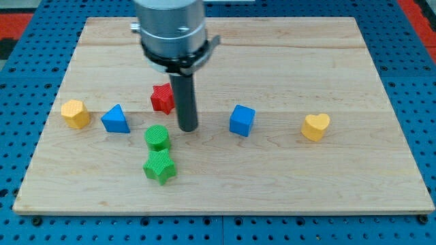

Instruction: Push the blue triangle to the bottom of the red star

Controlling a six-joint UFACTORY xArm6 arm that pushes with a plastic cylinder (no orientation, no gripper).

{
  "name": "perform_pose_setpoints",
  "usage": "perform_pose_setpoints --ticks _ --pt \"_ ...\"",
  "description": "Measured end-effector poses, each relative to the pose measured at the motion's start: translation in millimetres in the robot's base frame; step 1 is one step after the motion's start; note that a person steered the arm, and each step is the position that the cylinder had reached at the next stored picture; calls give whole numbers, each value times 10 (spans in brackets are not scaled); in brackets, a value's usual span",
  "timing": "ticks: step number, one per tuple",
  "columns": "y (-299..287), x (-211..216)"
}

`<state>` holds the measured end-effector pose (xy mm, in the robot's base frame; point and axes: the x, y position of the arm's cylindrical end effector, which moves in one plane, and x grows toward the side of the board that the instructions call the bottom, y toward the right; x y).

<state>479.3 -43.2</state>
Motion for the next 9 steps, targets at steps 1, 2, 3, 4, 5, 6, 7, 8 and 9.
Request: perform_pose_setpoints --ticks 1,2,3,4,5,6,7,8,9 --pt "-256 435" --pt "-392 748" --pt "-512 880" --pt "-540 641" --pt "-1202 576" --pt "-1416 328" --pt "-1457 27" --pt "-1794 65" --pt "-1643 -87"
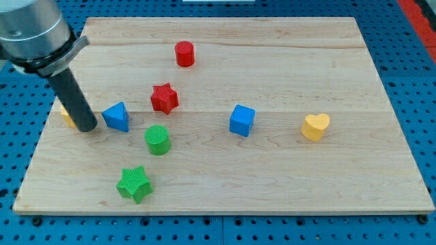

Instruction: Push the blue triangle to the bottom of the red star

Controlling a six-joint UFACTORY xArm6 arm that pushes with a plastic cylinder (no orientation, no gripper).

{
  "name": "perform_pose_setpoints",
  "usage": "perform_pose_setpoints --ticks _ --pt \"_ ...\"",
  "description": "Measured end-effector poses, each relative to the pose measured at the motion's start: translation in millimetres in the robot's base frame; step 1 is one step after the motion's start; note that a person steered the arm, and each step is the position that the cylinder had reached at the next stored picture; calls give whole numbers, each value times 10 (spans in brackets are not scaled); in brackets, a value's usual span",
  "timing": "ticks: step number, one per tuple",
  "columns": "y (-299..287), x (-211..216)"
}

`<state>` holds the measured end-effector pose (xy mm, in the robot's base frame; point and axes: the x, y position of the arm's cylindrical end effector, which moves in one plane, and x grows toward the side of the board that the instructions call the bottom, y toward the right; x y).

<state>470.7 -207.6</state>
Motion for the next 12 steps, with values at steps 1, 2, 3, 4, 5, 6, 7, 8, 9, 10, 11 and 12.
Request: perform_pose_setpoints --ticks 1,2,3,4,5,6,7,8,9,10,11,12 --pt "29 -12" --pt "147 -9" --pt "460 -9" --pt "-26 79" --pt "-13 -2" --pt "50 -192" --pt "101 -321" --pt "382 -341" --pt "686 -341" --pt "724 -191" --pt "637 -174" --pt "408 -178"
